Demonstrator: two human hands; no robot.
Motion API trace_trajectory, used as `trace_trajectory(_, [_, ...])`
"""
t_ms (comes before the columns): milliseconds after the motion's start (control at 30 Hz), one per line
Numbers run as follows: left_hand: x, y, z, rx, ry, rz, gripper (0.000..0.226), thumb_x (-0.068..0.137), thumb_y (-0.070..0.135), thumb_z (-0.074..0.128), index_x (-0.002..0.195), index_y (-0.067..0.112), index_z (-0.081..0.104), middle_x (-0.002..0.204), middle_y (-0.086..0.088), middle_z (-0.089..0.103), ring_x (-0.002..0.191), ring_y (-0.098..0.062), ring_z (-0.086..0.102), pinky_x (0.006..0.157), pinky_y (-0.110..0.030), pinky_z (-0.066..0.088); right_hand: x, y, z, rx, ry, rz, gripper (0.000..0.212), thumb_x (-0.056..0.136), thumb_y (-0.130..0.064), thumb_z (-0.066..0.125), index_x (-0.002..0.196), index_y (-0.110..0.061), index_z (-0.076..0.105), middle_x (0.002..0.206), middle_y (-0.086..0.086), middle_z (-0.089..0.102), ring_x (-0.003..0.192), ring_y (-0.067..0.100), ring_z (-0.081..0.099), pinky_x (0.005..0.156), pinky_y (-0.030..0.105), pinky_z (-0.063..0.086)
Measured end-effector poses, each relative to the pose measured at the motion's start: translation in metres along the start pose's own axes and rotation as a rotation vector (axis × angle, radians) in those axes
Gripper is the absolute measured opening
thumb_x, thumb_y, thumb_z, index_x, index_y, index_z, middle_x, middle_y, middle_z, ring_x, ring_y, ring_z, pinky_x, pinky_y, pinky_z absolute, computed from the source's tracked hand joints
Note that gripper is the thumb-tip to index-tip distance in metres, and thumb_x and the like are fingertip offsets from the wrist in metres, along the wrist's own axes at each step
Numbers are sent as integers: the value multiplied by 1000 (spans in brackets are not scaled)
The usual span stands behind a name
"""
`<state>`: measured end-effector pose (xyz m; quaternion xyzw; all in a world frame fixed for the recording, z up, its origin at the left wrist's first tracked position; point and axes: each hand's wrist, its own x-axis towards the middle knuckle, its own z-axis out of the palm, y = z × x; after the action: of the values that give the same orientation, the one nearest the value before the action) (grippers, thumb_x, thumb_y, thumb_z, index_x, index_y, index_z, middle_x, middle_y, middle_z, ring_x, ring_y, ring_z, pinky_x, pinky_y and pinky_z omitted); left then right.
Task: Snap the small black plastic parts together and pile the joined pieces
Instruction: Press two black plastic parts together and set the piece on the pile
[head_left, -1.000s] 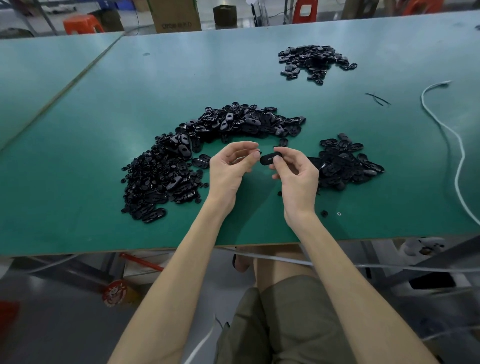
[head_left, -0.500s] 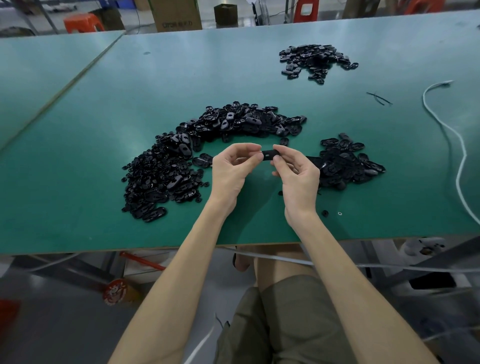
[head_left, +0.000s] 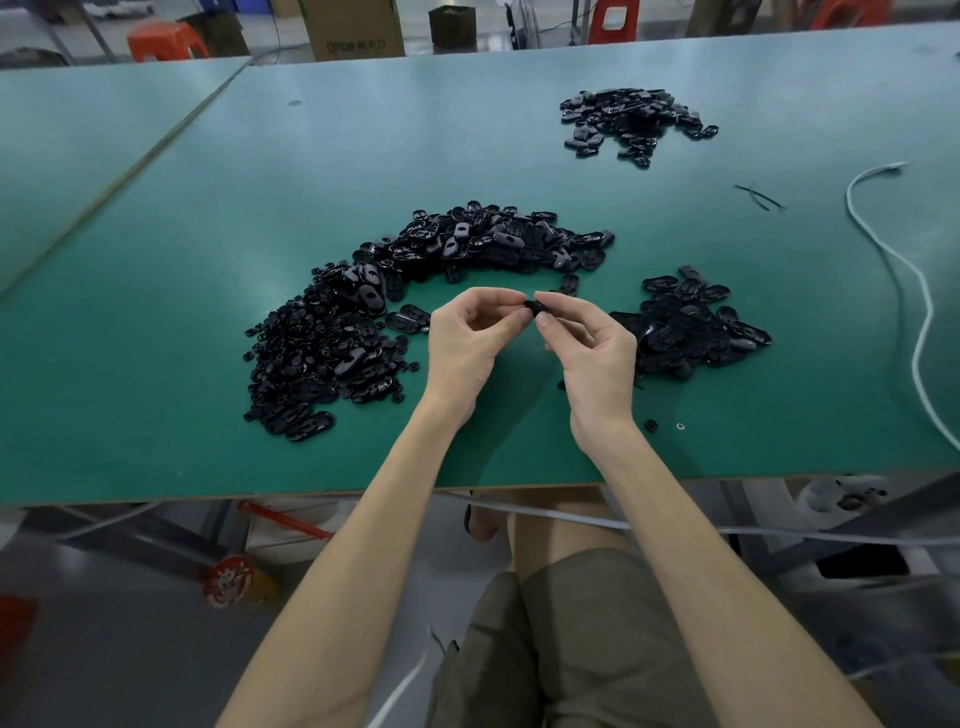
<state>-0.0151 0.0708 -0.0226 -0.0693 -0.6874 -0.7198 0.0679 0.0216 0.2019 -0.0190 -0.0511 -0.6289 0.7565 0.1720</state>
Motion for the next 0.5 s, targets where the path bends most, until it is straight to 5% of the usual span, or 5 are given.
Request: trace_trajectory(500, [1,0,1,43,30,-8,17,84,8,84,97,12,74,87,-2,74,79,-7,66,74,-17,51,2,0,-1,-8,-22,6,22,93,1,71,102,-18,79,90,-6,77,83,6,67,74,23,55])
